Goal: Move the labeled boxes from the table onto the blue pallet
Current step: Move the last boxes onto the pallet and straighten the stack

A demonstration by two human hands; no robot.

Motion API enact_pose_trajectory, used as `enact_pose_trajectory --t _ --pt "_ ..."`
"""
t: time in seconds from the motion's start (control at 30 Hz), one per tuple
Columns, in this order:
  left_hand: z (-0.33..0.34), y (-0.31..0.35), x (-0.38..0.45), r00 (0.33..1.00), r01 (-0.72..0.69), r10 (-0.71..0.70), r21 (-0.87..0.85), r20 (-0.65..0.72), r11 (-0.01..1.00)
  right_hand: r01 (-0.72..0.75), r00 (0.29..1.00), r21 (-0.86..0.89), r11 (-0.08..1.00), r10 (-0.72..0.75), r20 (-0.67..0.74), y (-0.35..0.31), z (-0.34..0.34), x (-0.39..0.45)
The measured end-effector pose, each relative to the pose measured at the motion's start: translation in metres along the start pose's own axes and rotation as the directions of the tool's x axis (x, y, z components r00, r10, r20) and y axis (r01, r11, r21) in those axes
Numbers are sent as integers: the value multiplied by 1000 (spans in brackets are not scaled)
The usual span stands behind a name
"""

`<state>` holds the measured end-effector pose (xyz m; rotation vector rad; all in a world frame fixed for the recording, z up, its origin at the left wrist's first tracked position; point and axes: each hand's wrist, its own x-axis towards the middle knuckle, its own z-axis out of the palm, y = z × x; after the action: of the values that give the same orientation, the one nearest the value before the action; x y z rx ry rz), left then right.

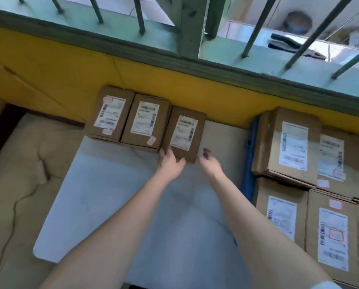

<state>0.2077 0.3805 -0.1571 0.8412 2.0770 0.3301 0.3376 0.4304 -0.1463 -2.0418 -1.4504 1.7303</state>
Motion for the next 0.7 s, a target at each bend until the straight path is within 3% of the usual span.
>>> enact_pose_trajectory --t 0.1,0.43,0.57,0.7 --pt "-7 4 6 999 33 -34 -18 -42 999 3 1000 -5 1000 -3 -8 1 7 6" --pt "-4 -3 5 984 156 -136 -182 116 971 -129 988 134 983 139 -62 4 -1 -1" --pt "-6 -4 -27 998 59 -61 -137 -6 989 -157 986 220 963 164 -15 3 -14 -22" --pt "-22 12 -88 986 -114 91 -162 -140 980 -33 998 227 973 45 -47 -12 -45 -73"
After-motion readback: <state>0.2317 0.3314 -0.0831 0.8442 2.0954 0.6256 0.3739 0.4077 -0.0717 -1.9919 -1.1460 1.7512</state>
